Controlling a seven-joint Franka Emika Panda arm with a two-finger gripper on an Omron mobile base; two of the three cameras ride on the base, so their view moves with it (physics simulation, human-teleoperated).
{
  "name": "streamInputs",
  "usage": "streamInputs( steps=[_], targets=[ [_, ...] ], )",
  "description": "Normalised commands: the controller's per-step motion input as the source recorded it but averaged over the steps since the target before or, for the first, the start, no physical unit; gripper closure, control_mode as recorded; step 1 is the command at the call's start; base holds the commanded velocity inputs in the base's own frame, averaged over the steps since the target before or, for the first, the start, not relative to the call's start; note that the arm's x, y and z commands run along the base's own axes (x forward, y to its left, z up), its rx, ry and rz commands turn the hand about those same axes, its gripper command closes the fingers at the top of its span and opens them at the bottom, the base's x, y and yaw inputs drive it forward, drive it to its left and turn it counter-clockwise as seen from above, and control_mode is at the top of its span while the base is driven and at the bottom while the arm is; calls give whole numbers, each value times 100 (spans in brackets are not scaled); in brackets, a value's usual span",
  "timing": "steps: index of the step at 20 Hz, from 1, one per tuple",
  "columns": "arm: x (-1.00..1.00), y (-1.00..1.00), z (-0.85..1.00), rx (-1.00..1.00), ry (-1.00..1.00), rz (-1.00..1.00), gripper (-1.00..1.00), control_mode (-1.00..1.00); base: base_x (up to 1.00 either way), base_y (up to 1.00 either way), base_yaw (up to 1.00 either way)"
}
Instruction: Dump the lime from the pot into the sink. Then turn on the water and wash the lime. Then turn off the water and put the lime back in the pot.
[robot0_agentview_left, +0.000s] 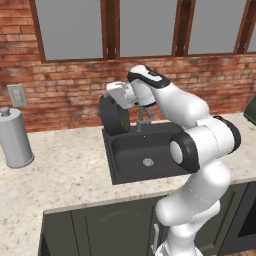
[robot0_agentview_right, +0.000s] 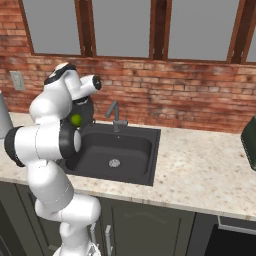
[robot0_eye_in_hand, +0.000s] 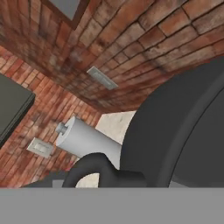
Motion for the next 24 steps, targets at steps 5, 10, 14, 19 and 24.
streamInputs(
  steps=[5,10,14,19,24],
  targets=[
    [7,-17,17,13,0,2,100,-100,0,0,0],
    [14,-19,19,13,0,2,100,-100,0,0,0],
    [15,-23,25,12,0,1,100,-100,0,0,0],
    [15,-31,20,11,0,1,100,-100,0,0,0],
    [1,-27,22,11,0,1,100,-100,0,0,0]
  ],
)
